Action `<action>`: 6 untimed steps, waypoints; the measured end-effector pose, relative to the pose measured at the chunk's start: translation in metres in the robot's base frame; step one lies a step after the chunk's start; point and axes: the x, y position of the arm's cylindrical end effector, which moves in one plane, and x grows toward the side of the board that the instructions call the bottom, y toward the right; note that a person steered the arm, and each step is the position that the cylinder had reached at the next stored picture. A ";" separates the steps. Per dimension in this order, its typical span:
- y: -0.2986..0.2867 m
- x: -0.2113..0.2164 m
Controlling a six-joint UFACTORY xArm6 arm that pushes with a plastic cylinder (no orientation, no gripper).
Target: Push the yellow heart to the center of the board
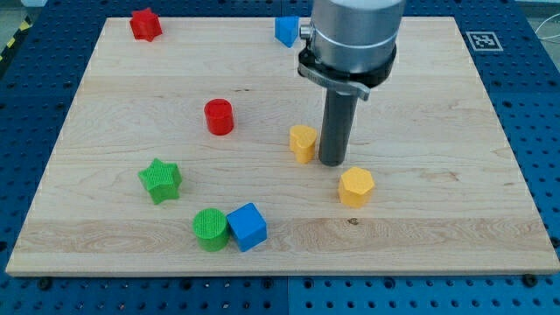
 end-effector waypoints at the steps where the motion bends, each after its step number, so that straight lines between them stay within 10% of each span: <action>1: -0.009 0.009; 6: -0.056 -0.056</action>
